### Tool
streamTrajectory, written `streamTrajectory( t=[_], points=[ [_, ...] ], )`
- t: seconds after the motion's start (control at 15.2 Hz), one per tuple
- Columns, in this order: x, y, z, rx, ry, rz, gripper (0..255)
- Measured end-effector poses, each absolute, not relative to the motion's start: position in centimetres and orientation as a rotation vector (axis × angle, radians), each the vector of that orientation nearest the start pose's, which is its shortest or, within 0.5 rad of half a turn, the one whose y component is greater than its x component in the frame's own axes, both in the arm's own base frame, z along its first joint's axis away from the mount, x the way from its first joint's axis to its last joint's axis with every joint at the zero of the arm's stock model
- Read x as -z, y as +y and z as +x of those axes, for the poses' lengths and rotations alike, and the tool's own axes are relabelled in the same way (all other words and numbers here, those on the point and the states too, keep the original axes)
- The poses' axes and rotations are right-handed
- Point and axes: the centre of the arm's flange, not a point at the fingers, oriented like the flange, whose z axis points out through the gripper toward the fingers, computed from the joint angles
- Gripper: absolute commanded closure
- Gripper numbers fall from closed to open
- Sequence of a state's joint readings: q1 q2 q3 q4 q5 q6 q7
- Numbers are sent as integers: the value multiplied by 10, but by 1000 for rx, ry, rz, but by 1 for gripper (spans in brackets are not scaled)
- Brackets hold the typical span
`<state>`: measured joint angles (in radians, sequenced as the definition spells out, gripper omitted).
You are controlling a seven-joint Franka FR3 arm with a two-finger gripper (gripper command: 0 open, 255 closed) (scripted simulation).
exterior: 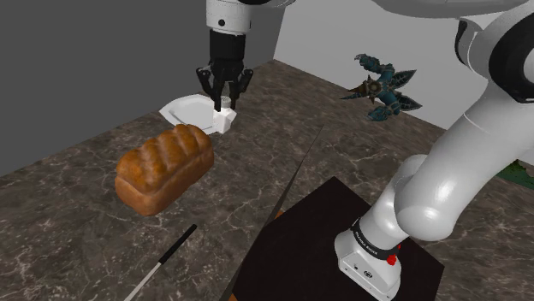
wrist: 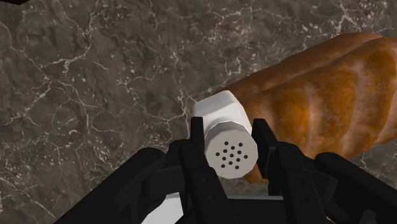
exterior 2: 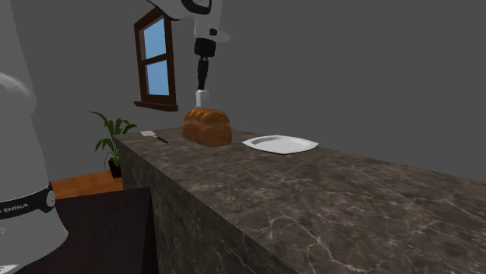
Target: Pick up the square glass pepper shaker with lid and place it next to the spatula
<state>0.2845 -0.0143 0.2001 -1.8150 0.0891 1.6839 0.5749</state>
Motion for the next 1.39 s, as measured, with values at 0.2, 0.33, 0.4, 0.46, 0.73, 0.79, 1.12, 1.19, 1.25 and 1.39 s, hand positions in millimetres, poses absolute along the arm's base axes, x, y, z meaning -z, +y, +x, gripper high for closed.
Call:
streamTrajectory(
  t=[0.2,0.33,0.4,0.46,0.73,0.79,1.12,1.19,1.25,1.39],
  points=[
    [-523,295,457,-225,165,-3115,255],
    [-525,318,444,-225,165,-3115,255],
    [-527,328,436,-224,165,-3115,255],
    [-529,340,428,-223,165,-3115,255],
    [-526,387,399,-224,164,-3115,255],
    [-529,395,389,-224,165,-3116,255],
    [-506,413,379,-225,167,-3115,255],
    [-502,414,380,-225,167,-3115,255],
    [-498,414,379,-225,167,-3115,255],
    [-486,414,380,-225,167,-3115,255]
  ],
)
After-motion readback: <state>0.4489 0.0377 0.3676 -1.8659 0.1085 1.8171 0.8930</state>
